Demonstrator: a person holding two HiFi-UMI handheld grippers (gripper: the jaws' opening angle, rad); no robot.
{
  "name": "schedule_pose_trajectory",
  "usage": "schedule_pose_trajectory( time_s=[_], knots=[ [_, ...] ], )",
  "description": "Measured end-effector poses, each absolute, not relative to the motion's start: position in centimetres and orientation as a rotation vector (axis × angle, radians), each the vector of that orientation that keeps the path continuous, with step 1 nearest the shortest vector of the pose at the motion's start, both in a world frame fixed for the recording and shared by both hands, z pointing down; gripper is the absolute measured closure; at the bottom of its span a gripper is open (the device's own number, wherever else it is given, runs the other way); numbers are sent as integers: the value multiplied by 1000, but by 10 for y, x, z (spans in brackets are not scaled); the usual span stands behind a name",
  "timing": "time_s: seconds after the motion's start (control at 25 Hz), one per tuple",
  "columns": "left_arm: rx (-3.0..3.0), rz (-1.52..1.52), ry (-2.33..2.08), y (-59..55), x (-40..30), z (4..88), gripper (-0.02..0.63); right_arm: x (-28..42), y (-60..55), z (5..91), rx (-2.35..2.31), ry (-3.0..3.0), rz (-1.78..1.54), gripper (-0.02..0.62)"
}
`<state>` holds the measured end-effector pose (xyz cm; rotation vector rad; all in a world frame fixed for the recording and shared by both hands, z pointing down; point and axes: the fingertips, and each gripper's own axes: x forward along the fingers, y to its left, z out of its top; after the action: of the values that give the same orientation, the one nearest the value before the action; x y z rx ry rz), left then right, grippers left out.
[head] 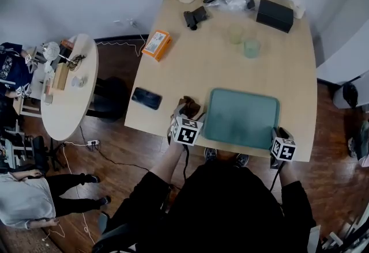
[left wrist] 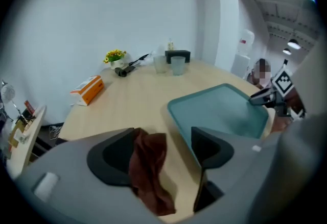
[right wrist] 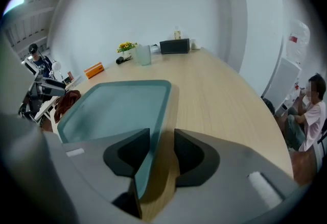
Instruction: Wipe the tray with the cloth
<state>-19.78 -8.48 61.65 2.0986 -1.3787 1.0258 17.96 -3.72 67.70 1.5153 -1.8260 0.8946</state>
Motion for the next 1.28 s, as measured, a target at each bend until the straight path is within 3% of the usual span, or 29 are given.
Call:
schedule_pose_trajectory(
  time_s=[0.12,0.2,0.28,0.4,0.44,0.48,1.12,1.28],
  knots=[
    [1973,1118,-1402,-85,-242,643,205,177,-38,678,1504,-1829,899,443],
    [1909,1181,-1353,-81,-255,664,198,174,-38,679,1482,-1844,907,449],
    [1850,1218,-1282,-72,-261,681,199,170,-38,679,1465,-1853,923,533],
    [1795,1103,-1263,-63,-264,687,302,167,-36,679,1477,-1847,930,535],
    [1797,1083,-1274,-62,-265,686,460,167,-35,678,1479,-1849,930,537],
    [1804,1081,-1281,-60,-266,684,494,166,-35,678,1479,-1851,930,538],
    [2029,1055,-1223,-95,-193,618,523,166,-35,678,1491,-1865,916,537],
    [2070,1234,-1151,-139,-150,635,523,163,-37,679,1472,-1871,915,537]
  ],
)
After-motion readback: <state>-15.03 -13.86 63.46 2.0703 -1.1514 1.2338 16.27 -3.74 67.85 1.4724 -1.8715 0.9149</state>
